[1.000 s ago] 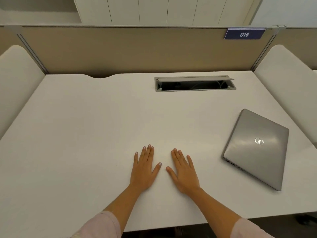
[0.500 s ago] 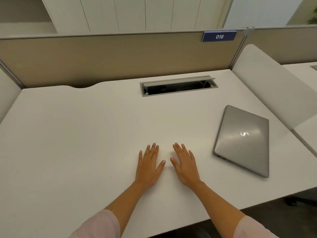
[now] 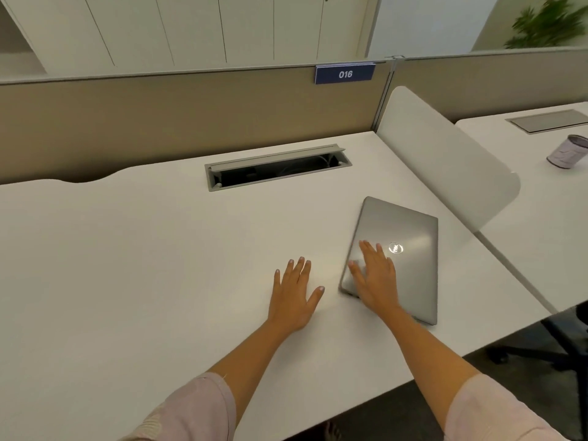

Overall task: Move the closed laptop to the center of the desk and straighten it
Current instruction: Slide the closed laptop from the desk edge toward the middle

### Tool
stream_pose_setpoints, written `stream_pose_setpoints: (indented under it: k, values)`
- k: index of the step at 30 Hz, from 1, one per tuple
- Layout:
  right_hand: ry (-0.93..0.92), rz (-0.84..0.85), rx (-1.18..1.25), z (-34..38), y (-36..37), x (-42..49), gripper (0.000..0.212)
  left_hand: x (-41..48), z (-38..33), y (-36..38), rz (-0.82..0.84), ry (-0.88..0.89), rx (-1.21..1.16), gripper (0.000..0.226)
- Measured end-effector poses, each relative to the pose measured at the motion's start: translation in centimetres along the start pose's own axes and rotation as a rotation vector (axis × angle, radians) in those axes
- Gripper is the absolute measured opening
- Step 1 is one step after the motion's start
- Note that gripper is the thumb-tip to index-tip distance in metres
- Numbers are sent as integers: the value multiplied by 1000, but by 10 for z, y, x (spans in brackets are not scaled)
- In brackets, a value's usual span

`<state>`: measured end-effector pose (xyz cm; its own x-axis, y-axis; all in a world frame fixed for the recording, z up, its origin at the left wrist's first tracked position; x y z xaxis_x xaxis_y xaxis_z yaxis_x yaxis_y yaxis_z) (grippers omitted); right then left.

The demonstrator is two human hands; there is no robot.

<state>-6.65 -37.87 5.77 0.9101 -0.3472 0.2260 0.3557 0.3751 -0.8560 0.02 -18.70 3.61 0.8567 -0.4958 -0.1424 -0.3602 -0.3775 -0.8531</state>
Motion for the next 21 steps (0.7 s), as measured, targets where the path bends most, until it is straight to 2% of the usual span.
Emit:
stream_pose_setpoints:
  k: [8,12,16,21]
  values:
    - [189,-65,40,-106,-62,5,59,23,-71,26,148,-103,-139,67]
    - [301,-47,189,-146,-80,5,63,26,-97,36,195,-177,-181,72]
    - [382,-26,384,-159,-87,10,70,29,-118,44,174,-280,-133,78]
    - [443,-26,485,-159,-82,26,76,39,-133,45,179,-404,-121,85]
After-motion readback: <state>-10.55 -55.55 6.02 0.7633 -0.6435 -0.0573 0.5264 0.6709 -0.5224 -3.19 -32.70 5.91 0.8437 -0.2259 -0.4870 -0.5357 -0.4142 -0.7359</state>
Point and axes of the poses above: each hand's wrist, its own x-axis towards the middle knuckle, its own y-axis out of the palm, z = x × y, the point moved 1 cm from there along x, towards the middle knuckle, and after that the axes turned 12 degrees about -y, right-handed, at the moved point
